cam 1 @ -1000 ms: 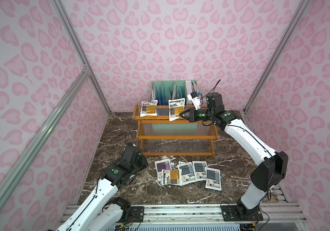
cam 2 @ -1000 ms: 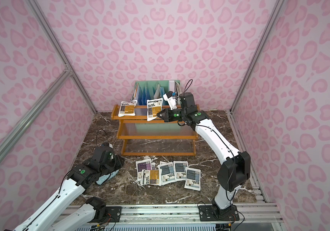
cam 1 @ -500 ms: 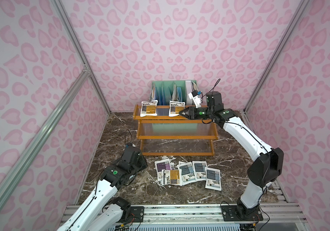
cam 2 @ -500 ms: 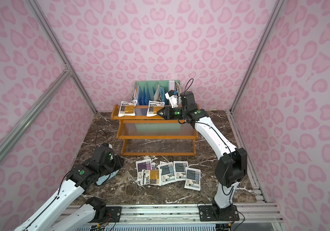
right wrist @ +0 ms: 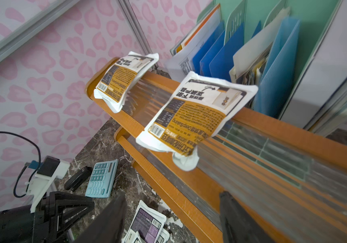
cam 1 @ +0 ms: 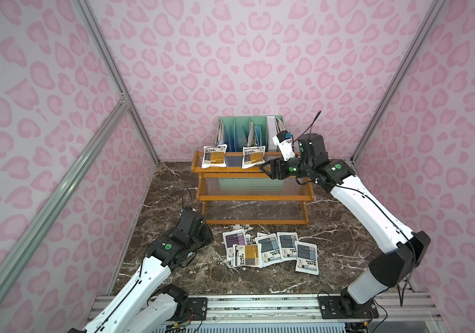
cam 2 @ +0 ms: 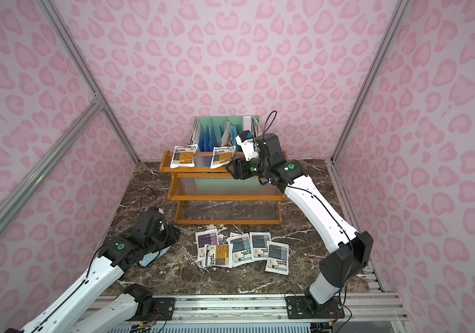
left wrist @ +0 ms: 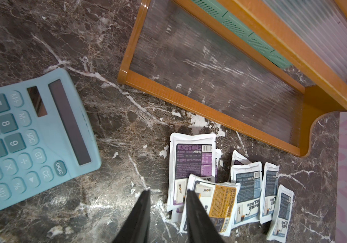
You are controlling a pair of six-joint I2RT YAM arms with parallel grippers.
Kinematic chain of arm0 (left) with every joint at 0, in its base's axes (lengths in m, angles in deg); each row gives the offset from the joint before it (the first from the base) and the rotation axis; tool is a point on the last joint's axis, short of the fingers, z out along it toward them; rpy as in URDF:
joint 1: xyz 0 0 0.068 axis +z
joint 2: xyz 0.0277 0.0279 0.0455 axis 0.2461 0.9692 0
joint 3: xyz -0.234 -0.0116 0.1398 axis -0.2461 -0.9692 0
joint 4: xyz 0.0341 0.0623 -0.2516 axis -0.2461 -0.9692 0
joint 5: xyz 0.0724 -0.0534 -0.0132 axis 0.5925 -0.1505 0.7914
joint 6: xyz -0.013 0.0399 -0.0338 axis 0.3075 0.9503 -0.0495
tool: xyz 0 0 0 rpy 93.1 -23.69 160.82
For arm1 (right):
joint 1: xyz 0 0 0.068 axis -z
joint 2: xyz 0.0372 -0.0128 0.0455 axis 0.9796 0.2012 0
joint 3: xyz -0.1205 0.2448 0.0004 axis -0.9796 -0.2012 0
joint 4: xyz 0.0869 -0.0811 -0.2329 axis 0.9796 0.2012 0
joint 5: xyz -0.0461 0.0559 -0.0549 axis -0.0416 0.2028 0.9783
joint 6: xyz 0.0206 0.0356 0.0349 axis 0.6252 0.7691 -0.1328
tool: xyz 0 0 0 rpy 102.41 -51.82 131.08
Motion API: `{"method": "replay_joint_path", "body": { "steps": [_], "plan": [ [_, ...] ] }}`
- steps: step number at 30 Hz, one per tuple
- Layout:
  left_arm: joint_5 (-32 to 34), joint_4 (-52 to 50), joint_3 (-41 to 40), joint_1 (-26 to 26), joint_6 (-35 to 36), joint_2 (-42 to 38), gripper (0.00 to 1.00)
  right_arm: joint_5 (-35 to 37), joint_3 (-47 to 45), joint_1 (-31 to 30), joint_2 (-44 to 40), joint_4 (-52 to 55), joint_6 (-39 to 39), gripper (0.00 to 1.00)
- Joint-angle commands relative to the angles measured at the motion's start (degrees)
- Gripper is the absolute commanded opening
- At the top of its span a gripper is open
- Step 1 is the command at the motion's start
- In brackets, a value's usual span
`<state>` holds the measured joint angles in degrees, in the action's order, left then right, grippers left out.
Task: Place the bagged coffee beans on the shelf by color
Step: Place the bagged coffee beans on the shelf, then pick up the bagged coffee beans at the center of the board.
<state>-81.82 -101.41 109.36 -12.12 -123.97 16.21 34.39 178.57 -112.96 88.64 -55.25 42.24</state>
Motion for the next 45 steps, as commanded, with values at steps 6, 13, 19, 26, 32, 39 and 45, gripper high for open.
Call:
{"method": "replay_joint_path", "body": {
  "steps": [6,13,19,26,32,39,45],
  "plan": [
    [-9.93,4.84,-3.83,-1.37,1.17,2.87,0.42,-6.38,-32.04,-4.95,-17.57,-13.67,4.37,0.70],
    [-19.52,9.51,-4.21,-6.08,3.89,11.62,0.43,-7.98,-54.28,-9.63,-19.39,-24.65,8.42,0.67],
    [-22.79,10.83,-2.99,-8.36,5.97,20.11,0.40,-12.50,-62.47,-9.73,-16.83,-33.74,9.46,0.67],
    [-21.90,8.51,-0.19,-9.82,8.03,30.08,0.32,-14.93,-63.13,-9.73,-8.70,-36.21,9.34,0.66],
    [-18.16,4.28,3.04,-11.44,8.46,36.96,0.26,-14.27,-63.67,-9.73,-5.32,-38.90,7.92,0.66],
    [-15.43,1.11,5.17,-13.30,9.03,43.29,0.23,-15.06,-63.70,-9.47,-2.78,-41.24,5.92,0.67],
    [-14.98,0.42,6.39,-13.99,9.94,44.87,0.23,-17.25,-62.82,-8.42,-0.54,-42.45,4.14,0.68]
  ]
}}
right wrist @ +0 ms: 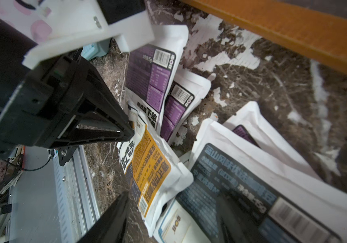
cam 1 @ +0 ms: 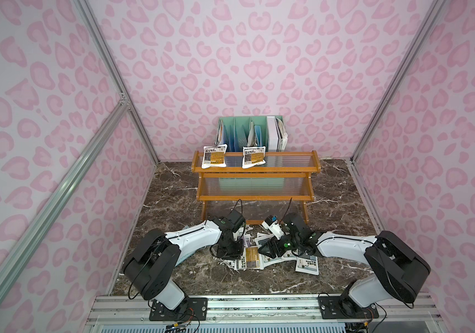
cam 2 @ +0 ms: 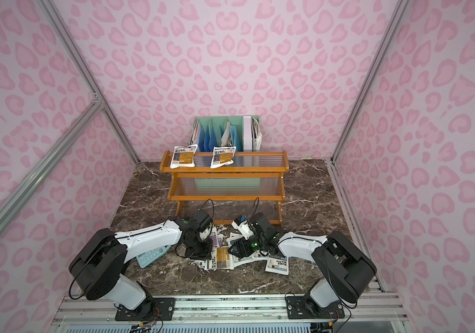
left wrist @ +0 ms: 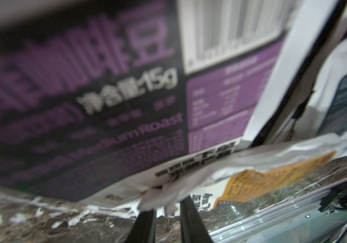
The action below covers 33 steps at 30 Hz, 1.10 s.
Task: Place the bagged coffee beans on the shelf by color
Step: Pick up the bagged coffee beans at the center of the board.
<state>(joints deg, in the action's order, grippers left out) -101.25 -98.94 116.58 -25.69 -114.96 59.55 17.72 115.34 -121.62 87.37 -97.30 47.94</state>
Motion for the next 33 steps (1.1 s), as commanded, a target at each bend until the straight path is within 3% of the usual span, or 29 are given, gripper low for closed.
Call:
{"method": "replay_joint_path", "body": {
  "steps": [1,12,21,26,28,33],
  "plan": [
    [4.72,-2.17,-0.67,-0.41,0.95,1.33,0.23,-0.81,0.70,0.42,1.11,-0.52,-1.85,0.68],
    [5.66,-2.54,-0.53,-0.50,1.33,-0.86,0.23,-6.65,2.39,0.08,7.31,-3.92,-3.65,0.64],
    [5.94,-1.69,0.63,-0.49,1.50,-2.28,0.24,-10.65,0.11,-3.16,7.44,-7.01,-3.20,0.44],
    [5.97,-1.34,1.49,-0.49,1.15,-2.74,0.25,-10.44,0.02,-3.30,8.25,-7.08,-3.04,0.15],
    [6.58,-1.40,1.54,-0.53,0.63,-3.30,0.25,-10.34,-0.26,-3.36,7.58,-7.42,-2.64,0.08],
    [10.65,-1.90,1.60,-0.46,-2.27,-7.62,0.33,-9.54,-2.09,-3.25,3.25,-6.09,-2.65,0.05]
  ]
}}
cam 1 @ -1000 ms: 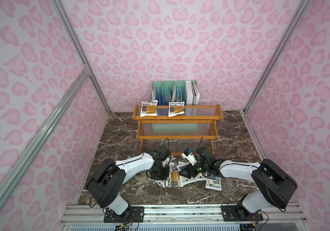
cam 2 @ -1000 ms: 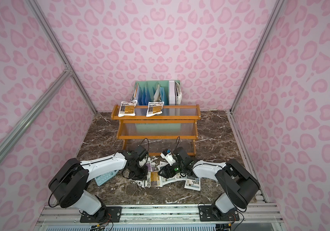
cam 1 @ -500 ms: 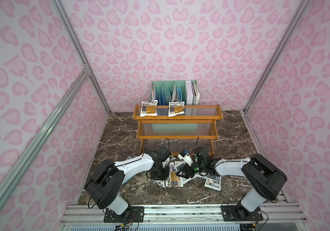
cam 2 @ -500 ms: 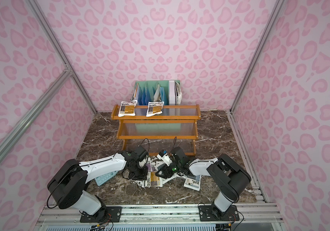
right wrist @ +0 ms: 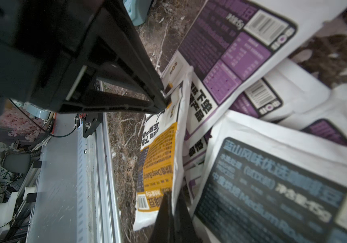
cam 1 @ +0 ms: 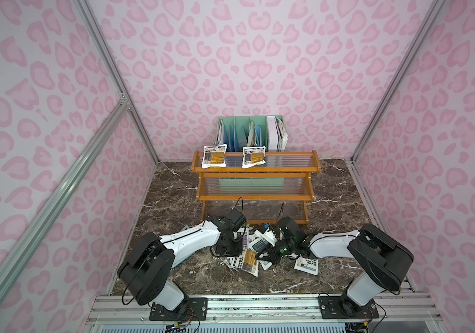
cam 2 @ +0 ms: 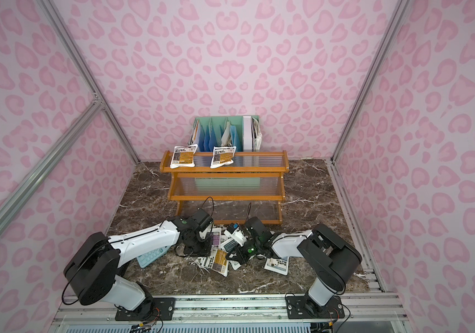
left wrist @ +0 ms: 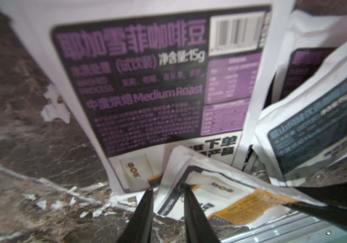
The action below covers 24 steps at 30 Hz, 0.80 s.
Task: Place the bagged coffee beans on the shelf by color
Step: Pick up the bagged coffee beans at the center of the board.
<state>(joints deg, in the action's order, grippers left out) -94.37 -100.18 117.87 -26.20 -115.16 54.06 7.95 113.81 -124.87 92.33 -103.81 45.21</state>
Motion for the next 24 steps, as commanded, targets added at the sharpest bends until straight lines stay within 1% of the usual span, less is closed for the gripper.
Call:
{"method": "replay_joint_path", "body": {
  "steps": [1,4,5,6,8,11,14,17,19,24],
  "plan": [
    [6.03,-0.92,0.05,0.07,-3.08,-3.98,0.34,0.25,-0.94,0.03,-2.95,1.40,-0.28,0.05],
    [13.90,-2.18,-0.62,0.16,-6.42,-10.32,0.36,0.70,-1.61,0.11,-7.14,4.87,-1.19,0.04],
    [17.31,-3.87,-0.53,0.20,-8.92,-12.36,0.37,0.99,-1.69,0.21,-8.94,6.14,-1.41,0.03],
    [19.54,-4.91,-0.64,0.41,-9.89,-13.97,0.38,1.23,-1.70,0.40,-10.41,7.01,-1.51,0.02],
    [23.07,-6.43,-1.03,0.76,-11.52,-17.17,0.38,1.78,-1.32,1.01,-14.99,9.47,-1.70,0.00],
    [25.83,-7.63,-2.00,1.28,-13.09,-20.36,0.38,2.99,0.34,2.67,-21.65,11.83,-1.54,0.00],
    [26.92,-8.22,-3.04,2.17,-14.15,-22.08,0.38,3.87,3.80,5.01,-27.21,13.88,-1.26,0.00],
    [25.20,-7.29,-3.63,2.91,-13.77,-22.55,0.38,5.97,8.95,7.20,-31.45,15.54,-1.43,0.00],
    [24.49,-6.87,-3.65,3.18,-13.45,-22.31,0.38,6.03,14.22,9.48,-32.62,17.47,-1.85,0.00],
    [24.84,-6.69,-3.71,3.55,-14.03,-21.79,0.38,11.00,28.51,15.86,-31.46,23.19,-2.76,0.00]
  ]
}}
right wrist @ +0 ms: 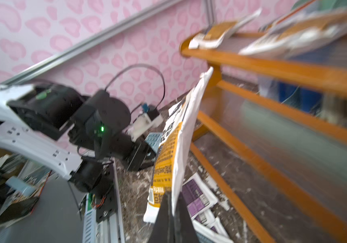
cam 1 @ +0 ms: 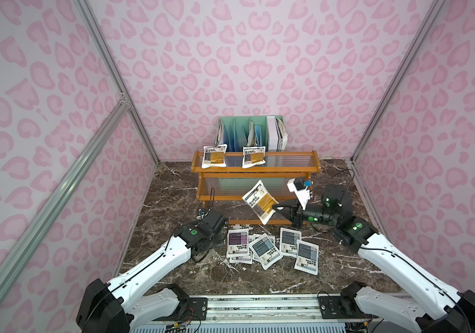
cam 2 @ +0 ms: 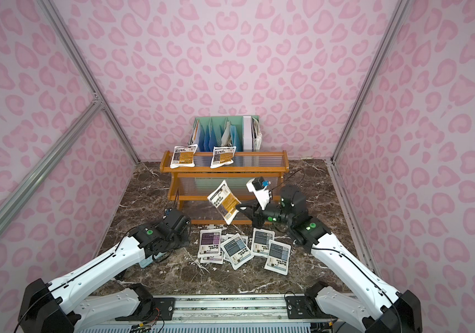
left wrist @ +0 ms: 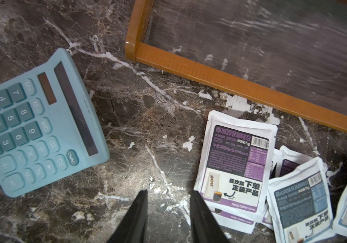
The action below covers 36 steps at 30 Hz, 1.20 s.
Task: Place the bagged coffee beans on the shelf by color
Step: Pick up the bagged coffee beans at the center of the board, then place the bagged coffee beans on the shelf.
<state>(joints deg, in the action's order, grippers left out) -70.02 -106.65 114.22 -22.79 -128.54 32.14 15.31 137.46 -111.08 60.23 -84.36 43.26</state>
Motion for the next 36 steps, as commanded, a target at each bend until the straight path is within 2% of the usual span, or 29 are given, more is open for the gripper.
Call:
{"method": "replay_joint_path", "body": {
  "steps": [1,4,8,11,14,23,32,36],
  "plan": [
    [0.40,-0.06,-0.14,0.23,-0.73,0.19,0.39,4.99,7.93,3.54,1.41,4.49,-0.54,0.00],
    [0.06,0.13,-0.47,0.21,-0.94,0.23,0.38,6.72,16.34,9.34,5.17,7.49,2.70,0.00],
    [-0.04,0.07,-0.78,0.25,-1.12,-0.12,0.39,2.78,26.39,17.05,12.40,12.86,5.44,0.00],
    [0.17,-0.13,-0.84,0.30,-1.16,-0.20,0.39,0.01,27.67,20.04,15.51,12.26,6.91,0.00],
    [0.49,-0.37,-0.75,0.31,-1.04,-0.36,0.39,-4.45,26.24,22.60,17.31,8.74,11.53,0.00],
    [1.11,-0.90,-0.93,0.42,-1.74,-0.87,0.41,-8.54,22.11,25.09,19.65,1.51,20.57,0.00],
    [0.84,-1.19,-1.26,0.46,-2.19,-1.26,0.42,-5.20,22.11,24.87,21.90,2.23,20.37,0.00],
    [1.17,-1.42,-1.84,0.42,-2.69,-2.27,0.43,-2.94,22.11,24.52,22.66,4.01,19.54,0.06]
  ]
}}
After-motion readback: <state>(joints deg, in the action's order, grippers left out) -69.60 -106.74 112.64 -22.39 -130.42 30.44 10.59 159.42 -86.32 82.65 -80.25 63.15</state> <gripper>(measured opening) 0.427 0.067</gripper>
